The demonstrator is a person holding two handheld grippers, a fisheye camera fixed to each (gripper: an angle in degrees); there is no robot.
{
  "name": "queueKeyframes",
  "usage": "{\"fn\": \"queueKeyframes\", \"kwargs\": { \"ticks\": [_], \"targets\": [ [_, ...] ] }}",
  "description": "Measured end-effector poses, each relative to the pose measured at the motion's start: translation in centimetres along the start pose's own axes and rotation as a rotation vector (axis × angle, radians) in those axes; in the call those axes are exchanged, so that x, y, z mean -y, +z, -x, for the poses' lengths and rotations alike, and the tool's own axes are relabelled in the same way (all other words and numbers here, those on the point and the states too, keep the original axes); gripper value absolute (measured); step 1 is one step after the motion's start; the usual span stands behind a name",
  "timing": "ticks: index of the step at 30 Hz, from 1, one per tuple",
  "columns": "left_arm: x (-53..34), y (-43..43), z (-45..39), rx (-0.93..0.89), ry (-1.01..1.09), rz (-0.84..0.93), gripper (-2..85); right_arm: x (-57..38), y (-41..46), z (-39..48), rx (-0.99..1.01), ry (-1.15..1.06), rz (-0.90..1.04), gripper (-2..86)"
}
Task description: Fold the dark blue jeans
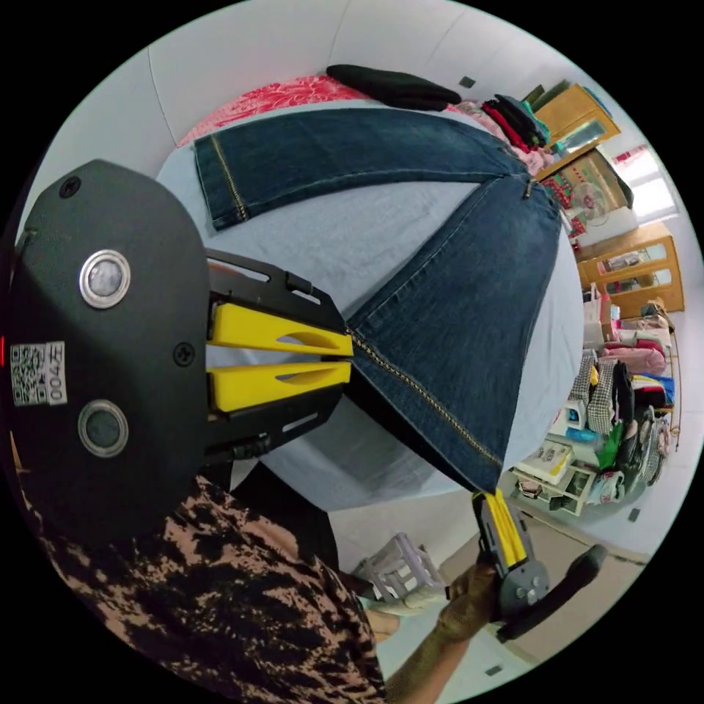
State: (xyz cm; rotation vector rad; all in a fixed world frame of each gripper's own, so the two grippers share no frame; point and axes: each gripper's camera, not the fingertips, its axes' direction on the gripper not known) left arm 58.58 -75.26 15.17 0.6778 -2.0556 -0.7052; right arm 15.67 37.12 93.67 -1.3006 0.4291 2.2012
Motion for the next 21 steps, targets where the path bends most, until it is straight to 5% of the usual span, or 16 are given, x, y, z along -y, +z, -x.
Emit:
{"fn": "queueKeyframes", "kwargs": {
  "ticks": [16, 21],
  "targets": [
    [0.2, 8.1, 0.3, -0.095, 0.004, 0.134, 0.8, 2.9, 2.0, -5.2, 0.160, 0.124, 0.223, 0.9],
    [-0.1, 9.1, 0.9, -0.097, -0.017, 0.132, 0.7, 6.3, -2.9, -6.4, 0.231, 0.098, 0.101, 5.8]
  ]
}}
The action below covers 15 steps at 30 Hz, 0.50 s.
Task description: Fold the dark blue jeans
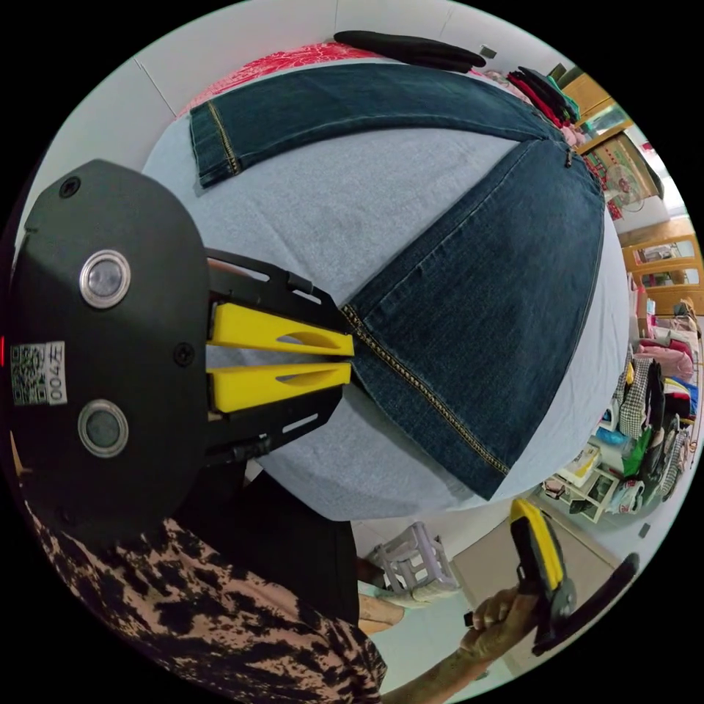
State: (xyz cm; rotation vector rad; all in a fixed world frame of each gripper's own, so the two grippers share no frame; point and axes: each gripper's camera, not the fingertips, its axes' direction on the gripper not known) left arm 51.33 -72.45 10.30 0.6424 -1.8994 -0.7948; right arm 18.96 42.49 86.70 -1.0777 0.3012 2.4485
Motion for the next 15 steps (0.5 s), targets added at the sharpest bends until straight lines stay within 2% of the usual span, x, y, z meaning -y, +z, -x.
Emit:
{"fn": "queueKeyframes", "kwargs": {
  "ticks": [4, 8, 15],
  "targets": [
    [-0.3, 0.8, 0.5, 0.012, -0.024, -0.010, 0.7, 5.3, 0.7, 1.5, -0.034, -0.096, 0.084, 8.3],
    [-0.6, 1.6, 1.5, 0.003, -0.064, -0.022, 0.7, 8.1, 2.9, 1.7, -0.091, -0.125, 0.203, 6.3],
    [-1.1, 2.9, 3.3, -0.021, -0.154, -0.041, 0.8, 11.3, 0.7, 1.4, -0.090, -0.131, 0.245, 4.4]
  ]
}}
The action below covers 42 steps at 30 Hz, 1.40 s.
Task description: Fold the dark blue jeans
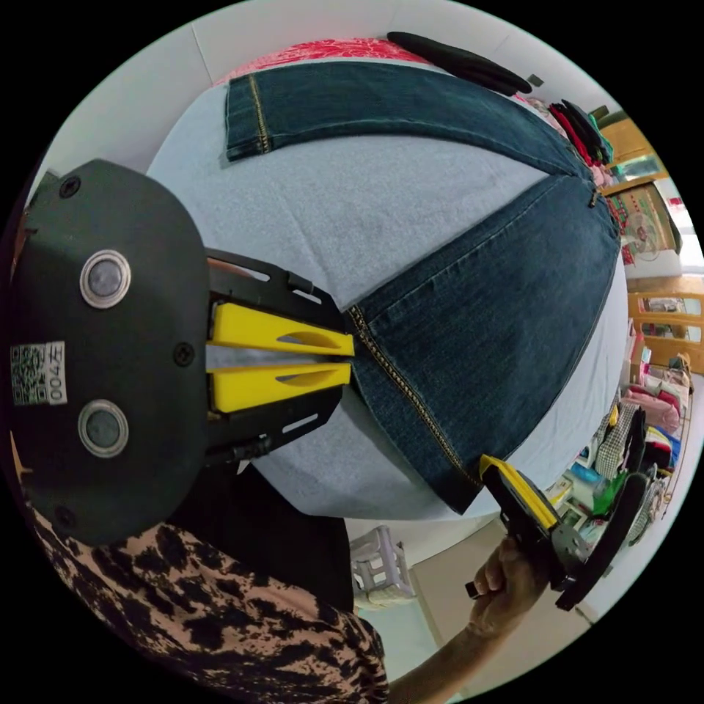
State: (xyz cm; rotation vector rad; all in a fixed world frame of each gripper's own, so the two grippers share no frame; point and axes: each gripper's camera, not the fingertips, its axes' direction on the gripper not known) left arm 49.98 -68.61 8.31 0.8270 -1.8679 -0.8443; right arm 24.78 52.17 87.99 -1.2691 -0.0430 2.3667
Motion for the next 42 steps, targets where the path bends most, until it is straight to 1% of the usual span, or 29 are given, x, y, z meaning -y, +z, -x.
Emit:
{"fn": "queueKeyframes", "kwargs": {
  "ticks": [4, 8, 12, 14, 19, 24, 29, 34, 37, 38, 40, 42],
  "targets": [
    [-0.3, 0.6, 1.7, -0.054, -0.055, -0.013, 1.2, 0.2, -1.4, -1.2, 0.062, -0.004, -0.020, 3.5],
    [-0.8, -0.2, 4.0, -0.128, -0.116, -0.047, 1.1, 0.9, -2.6, -1.4, 0.071, 0.003, -0.008, 3.2],
    [-1.1, -1.7, 6.3, -0.092, -0.133, -0.118, 0.7, 1.9, -3.9, -1.5, 0.065, 0.010, 0.012, 3.0],
    [-0.6, -2.2, 8.8, -0.059, -0.160, -0.164, 0.8, 2.1, -4.4, -1.7, 0.075, 0.004, 0.010, 3.0],
    [3.1, -1.5, 13.9, -0.091, -0.205, -0.226, 2.7, 2.9, -5.9, -1.8, 0.077, -0.013, 0.013, 3.3],
    [8.5, 2.0, 17.7, -0.138, -0.236, -0.173, 6.1, 4.3, -7.0, -1.2, 0.039, -0.017, 0.065, 3.3],
    [11.8, 5.2, 19.6, -0.101, -0.277, -0.148, 7.5, 5.0, -7.9, -1.0, 0.028, 0.005, 0.077, 3.2],
    [12.5, 7.1, 20.3, -0.043, -0.287, -0.128, 4.4, 5.5, -8.9, -1.8, 0.077, 0.024, 0.069, 3.3],
    [12.4, 7.2, 20.1, 0.024, -0.252, -0.136, 2.4, 6.2, -9.3, -1.5, 0.055, 0.011, 0.095, 3.3],
    [12.0, 6.9, 20.5, 0.032, -0.277, -0.154, 2.0, 6.3, -9.3, -1.4, 0.049, 0.007, 0.099, 3.3],
    [10.8, 7.0, 21.6, -0.022, -0.343, -0.196, 1.7, 6.7, -9.6, -1.4, 0.043, 0.006, 0.115, 3.4],
    [9.9, 8.1, 22.6, -0.080, -0.363, -0.194, 1.7, 6.9, -9.8, -1.5, 0.051, 0.007, 0.123, 3.5]
  ]
}}
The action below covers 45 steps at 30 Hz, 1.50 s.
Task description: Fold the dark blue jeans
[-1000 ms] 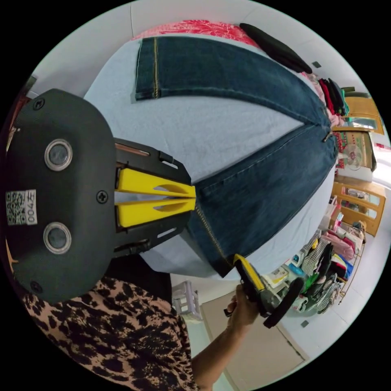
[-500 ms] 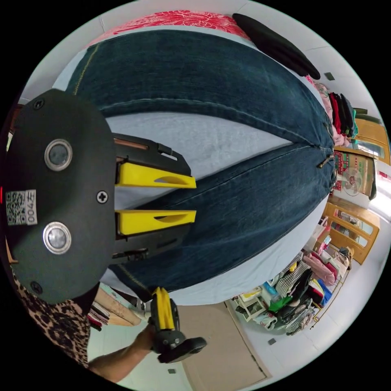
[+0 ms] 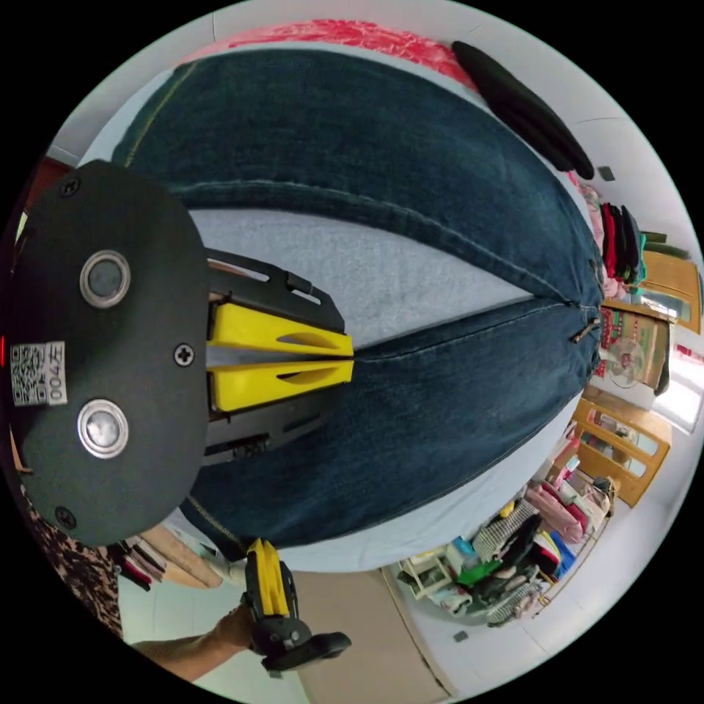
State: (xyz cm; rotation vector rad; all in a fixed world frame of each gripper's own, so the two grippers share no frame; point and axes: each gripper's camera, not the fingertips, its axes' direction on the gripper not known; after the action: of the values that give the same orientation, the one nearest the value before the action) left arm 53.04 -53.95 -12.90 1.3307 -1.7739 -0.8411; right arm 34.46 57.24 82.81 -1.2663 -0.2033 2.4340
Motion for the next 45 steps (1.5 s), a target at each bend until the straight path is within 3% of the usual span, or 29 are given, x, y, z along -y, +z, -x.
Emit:
{"fn": "queueKeyframes", "kwargs": {
  "ticks": [4, 9, 15, 19, 23, 26, 28, 31, 36, 38, 42, 45],
  "targets": [
    [0.0, 0.0, 2.5, -0.167, -0.034, -0.016, 2.5, 0.3, -0.4, 0.0, -0.005, -0.011, 0.007, 3.5],
    [2.9, -0.6, 4.0, -0.151, -0.069, -0.062, 4.3, 0.3, -0.7, -0.2, -0.002, -0.015, -0.006, 3.4],
    [7.1, 2.3, 3.3, -0.101, -0.050, 0.043, 5.4, 0.1, -0.8, -0.9, 0.027, 0.003, -0.026, 3.4],
    [6.9, 2.7, 2.0, 0.046, 0.038, 0.058, 2.0, 0.2, -0.8, -1.0, 0.012, -0.004, -0.018, 3.1],
    [5.9, 2.5, 3.5, -0.061, 0.006, 0.038, 1.0, 0.1, -0.7, -1.6, 0.027, -0.002, -0.022, 3.0],
    [5.0, 0.4, 3.5, -0.013, -0.059, -0.051, 0.6, 0.1, -0.5, -1.8, 0.025, -0.007, -0.020, 2.9],
    [4.7, -0.3, 1.9, -0.033, 0.031, -0.094, 0.6, 0.2, -0.4, -2.0, 0.015, -0.015, -0.010, 2.9],
    [4.5, 1.7, -0.3, 0.077, 0.139, 0.040, 0.6, 0.2, -0.2, -2.4, 0.015, -0.014, -0.002, 2.9],
    [3.0, 0.2, 0.4, 0.098, 0.085, 0.017, 0.4, -0.2, 0.2, -3.0, 0.003, -0.004, -0.014, 3.0],
    [1.2, -1.7, -0.4, -0.025, 0.127, -0.036, 0.3, -0.3, 0.4, -3.1, -0.008, -0.010, -0.015, 3.0],
    [-3.1, -2.1, -3.5, -0.091, 0.248, 0.009, 0.5, -0.6, 0.8, -4.1, -0.002, -0.011, -0.012, 3.0],
    [-6.5, -0.1, -5.4, 0.035, 0.380, 0.140, 0.6, -1.0, 1.1, -4.8, 0.004, -0.009, -0.023, 3.0]
  ]
}}
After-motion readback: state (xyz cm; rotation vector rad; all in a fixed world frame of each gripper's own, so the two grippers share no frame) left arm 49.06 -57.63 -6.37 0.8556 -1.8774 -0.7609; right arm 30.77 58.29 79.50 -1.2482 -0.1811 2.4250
